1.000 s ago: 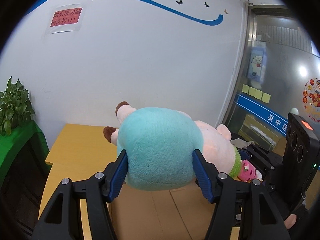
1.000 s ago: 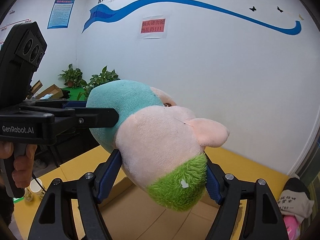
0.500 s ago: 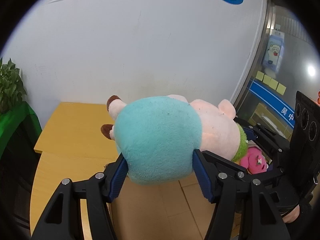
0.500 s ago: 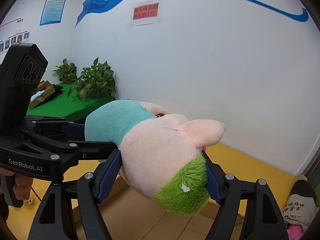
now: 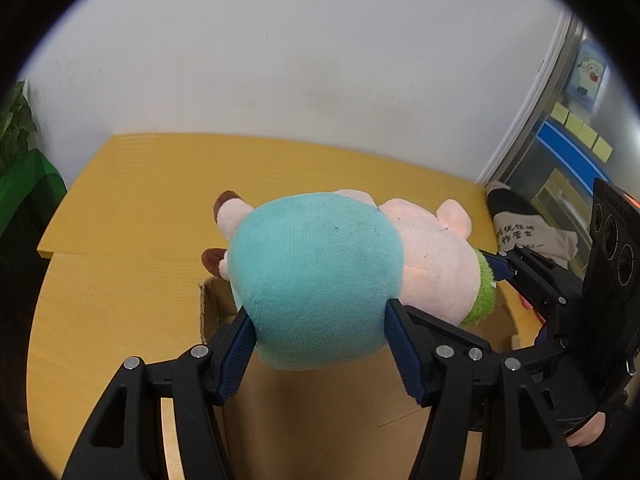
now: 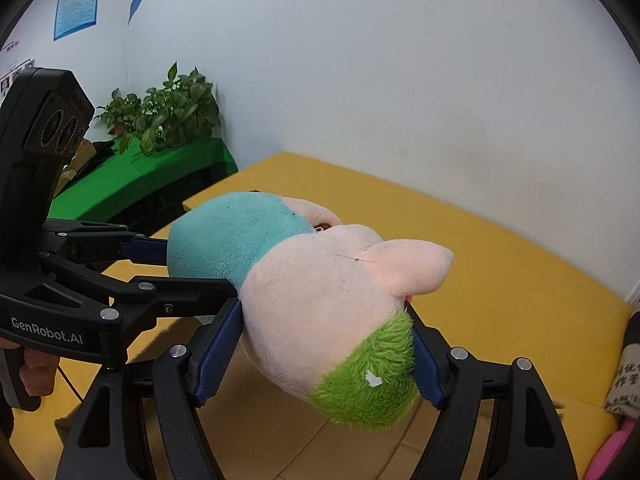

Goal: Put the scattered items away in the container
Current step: 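Open the left gripper to drop the plush pig into the box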

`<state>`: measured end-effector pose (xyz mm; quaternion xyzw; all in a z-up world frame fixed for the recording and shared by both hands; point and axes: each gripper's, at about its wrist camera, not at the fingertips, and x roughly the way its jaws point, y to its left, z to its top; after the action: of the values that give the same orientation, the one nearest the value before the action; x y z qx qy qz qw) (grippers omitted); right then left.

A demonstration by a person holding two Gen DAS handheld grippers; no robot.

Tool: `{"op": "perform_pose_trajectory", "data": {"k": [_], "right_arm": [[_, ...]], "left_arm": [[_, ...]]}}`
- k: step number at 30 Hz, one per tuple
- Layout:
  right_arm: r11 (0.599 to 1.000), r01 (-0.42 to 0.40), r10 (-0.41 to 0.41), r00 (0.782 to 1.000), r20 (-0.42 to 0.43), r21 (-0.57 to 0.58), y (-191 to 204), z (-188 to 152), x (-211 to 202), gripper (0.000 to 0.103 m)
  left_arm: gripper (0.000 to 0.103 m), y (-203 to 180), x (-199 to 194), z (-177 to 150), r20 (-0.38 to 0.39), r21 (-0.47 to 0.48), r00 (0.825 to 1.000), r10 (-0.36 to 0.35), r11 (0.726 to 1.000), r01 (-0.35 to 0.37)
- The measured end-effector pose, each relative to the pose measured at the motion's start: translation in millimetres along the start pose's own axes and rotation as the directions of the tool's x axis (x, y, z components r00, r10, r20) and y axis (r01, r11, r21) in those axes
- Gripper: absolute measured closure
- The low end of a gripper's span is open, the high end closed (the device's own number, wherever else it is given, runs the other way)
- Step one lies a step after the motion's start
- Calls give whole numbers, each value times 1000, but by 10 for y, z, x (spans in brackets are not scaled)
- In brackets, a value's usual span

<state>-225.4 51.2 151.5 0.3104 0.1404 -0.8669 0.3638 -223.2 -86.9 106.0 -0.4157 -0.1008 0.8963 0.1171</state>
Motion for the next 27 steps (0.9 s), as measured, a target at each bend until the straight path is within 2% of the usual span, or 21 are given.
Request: {"op": "perform_pose_trajectory", "data": {"k": [7,12,16,18,22,27], "right_arm": [[998,-41,44,996,-74,48,-94,-328,419,23],[999,-36,40,992,-118,34,-74,-499,696,23],[999,-31,35,988,-149,29,-52,-591,884,14],[999,-22,28,987,-157,37,-87,-648,886,11],[998,-25,37,983,-181,63,-145,-636,806,8],[999,-15,22,984,-179,40,-61,-603,371,4]], "left_arm": [[41,165,387,-222,-94,-6,994,47,999,-48],[42,263,612,-343,-150,3,984,97,995,-97],[38,300,740,-409,-187,22,974,125,992,-123],[36,247,739,-428,-179,56,973,149,988,-141],[31,195,647,-369,-175,37,975,136,991,-131],[32,159,279,-312,-98,64,980,173,984,-168]]}}
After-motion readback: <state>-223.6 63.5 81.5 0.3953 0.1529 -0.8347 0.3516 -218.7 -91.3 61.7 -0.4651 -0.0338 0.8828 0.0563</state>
